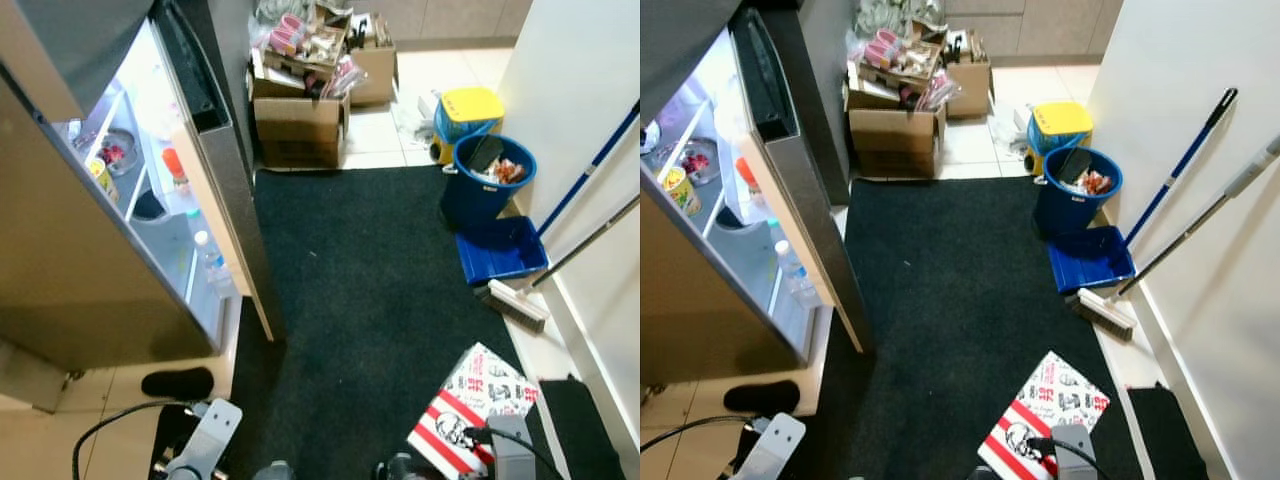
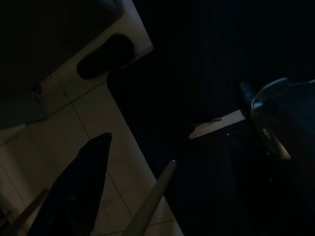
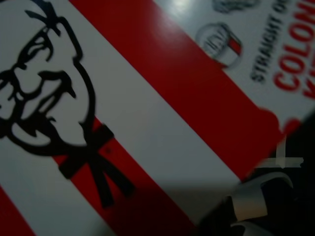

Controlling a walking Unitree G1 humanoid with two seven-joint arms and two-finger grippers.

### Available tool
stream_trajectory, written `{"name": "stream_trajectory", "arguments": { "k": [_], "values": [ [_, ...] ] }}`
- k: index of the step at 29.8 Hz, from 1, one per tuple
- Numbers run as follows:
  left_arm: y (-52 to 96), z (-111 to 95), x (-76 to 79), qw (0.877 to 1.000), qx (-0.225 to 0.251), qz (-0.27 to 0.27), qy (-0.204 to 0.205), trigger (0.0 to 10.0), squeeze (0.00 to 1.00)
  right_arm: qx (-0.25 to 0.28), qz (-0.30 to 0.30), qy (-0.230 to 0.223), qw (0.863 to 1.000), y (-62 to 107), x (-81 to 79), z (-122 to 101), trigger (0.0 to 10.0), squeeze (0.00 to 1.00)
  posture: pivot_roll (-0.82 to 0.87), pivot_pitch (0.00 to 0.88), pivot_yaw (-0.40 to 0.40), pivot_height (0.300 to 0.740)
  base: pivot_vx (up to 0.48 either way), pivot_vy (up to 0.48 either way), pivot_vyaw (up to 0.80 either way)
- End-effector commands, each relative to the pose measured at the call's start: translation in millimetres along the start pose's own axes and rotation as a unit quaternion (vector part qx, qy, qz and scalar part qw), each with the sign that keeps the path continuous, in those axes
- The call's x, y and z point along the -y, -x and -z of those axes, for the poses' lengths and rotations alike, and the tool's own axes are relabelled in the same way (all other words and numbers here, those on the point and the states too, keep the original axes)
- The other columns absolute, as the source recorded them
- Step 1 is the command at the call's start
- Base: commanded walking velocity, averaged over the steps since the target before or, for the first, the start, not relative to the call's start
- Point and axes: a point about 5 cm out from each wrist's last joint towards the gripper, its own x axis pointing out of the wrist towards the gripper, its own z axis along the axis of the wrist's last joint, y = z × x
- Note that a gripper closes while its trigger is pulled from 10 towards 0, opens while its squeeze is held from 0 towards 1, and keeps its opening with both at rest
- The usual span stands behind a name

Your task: Restocking fridge

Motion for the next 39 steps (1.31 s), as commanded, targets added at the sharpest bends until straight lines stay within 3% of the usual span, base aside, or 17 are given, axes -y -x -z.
{"name": "stream_trajectory", "arguments": {
  "k": [1,10,21,24,25,31,34,37,39],
  "values": [
    [2.2,9,-4.7,1.0,-0.015,-0.007,-0.003,10.0,0.0,-0.029,-0.016,0.007,0.999,3.6,-6.1,15,10.0,0.0,-0.07,0.121,0.005,0.74,0.382,0.0,0.0],
    [1.8,7,-5.1,1.0,-0.014,-0.01,-0.001,10.0,0.0,-0.032,-0.014,0.006,0.999,4.0,-5.4,16,10.0,0.0,-0.07,0.125,0.006,0.74,0.365,0.0,0.0],
    [2.1,8,-6.7,1.0,-0.011,-0.024,0.017,10.0,0.0,-0.034,-0.014,0.005,0.999,4.3,-5.6,17,10.0,0.0,-0.07,0.126,0.005,0.74,0.0,0.0,0.0],
    [2.2,6,-12.2,0.998,-0.002,-0.05,0.023,10.0,0.0,-0.034,-0.014,0.005,0.999,4.3,-5.8,17,10.0,0.0,-0.07,0.127,0.006,0.74,0.0,0.0,0.0],
    [1.8,0,-25.2,0.995,0.011,-0.097,0.038,10.0,0.0,-0.033,-0.015,0.005,0.999,4.3,-6.0,17,10.0,0.0,-0.07,0.128,0.006,0.74,0.0,0.0,0.0],
    [0.3,-17,-42.9,0.984,0.045,-0.148,0.088,10.0,0.0,-0.034,-0.015,0.005,0.999,4.7,-5.7,18,10.0,0.0,-0.07,0.13,0.002,0.74,0.0,0.0,0.0],
    [-1.9,-56,-63.0,0.965,0.119,-0.191,0.133,10.0,0.0,-0.036,-0.015,0.007,0.999,5.1,-5.1,19,10.0,0.0,-0.07,0.131,0.0,0.74,0.0,0.0,0.0],
    [-1.8,-65,-67.4,0.96,0.137,-0.199,0.14,10.0,0.0,-0.036,-0.014,0.007,0.999,5.1,-5.0,19,10.0,0.0,-0.07,0.131,0.0,0.74,0.0,0.0,0.0],
    [-0.3,-89,-78.5,0.947,0.179,-0.219,0.156,10.0,0.0,-0.035,-0.014,0.007,0.999,5.1,-5.1,18,10.0,0.0,-0.07,0.13,0.0,0.74,0.0,0.0,0.0]
  ]
}}
